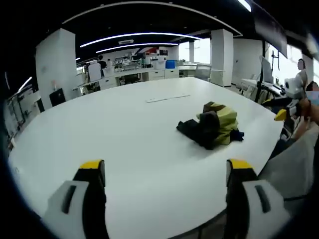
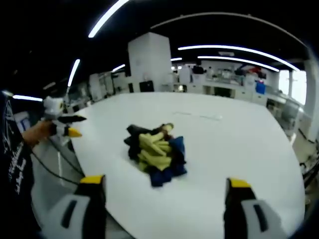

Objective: Fold the garment on the visible template until the final outline fits inside the template.

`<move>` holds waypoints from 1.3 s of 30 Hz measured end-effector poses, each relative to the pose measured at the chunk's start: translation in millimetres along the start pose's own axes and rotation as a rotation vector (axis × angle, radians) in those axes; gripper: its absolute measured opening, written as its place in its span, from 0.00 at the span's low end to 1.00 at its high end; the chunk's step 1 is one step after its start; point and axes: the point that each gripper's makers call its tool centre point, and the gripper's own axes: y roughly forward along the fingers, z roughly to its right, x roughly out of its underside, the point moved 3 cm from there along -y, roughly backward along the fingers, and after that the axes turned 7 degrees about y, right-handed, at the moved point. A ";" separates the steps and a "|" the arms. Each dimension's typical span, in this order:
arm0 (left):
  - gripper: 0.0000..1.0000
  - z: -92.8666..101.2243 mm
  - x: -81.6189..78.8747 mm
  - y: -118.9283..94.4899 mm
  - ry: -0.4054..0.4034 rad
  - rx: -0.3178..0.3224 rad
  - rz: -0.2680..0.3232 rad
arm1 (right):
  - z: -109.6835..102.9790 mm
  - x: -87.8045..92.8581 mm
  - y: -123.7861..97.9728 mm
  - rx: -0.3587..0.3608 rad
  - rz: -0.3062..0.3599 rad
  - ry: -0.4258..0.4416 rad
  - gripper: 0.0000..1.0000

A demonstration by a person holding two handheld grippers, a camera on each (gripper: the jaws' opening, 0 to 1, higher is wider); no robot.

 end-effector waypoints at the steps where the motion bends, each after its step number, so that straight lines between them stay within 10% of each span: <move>1: 0.98 -0.3 -0.1 0.1 0.003 0.000 0.000 | 0.2 -0.4 0.1 0.000 0.002 0.001 0.99; 39: 0.84 4.7 -21.2 22.7 0.053 0.111 0.045 | -0.9 -3.8 15.3 -0.055 0.004 -0.020 0.99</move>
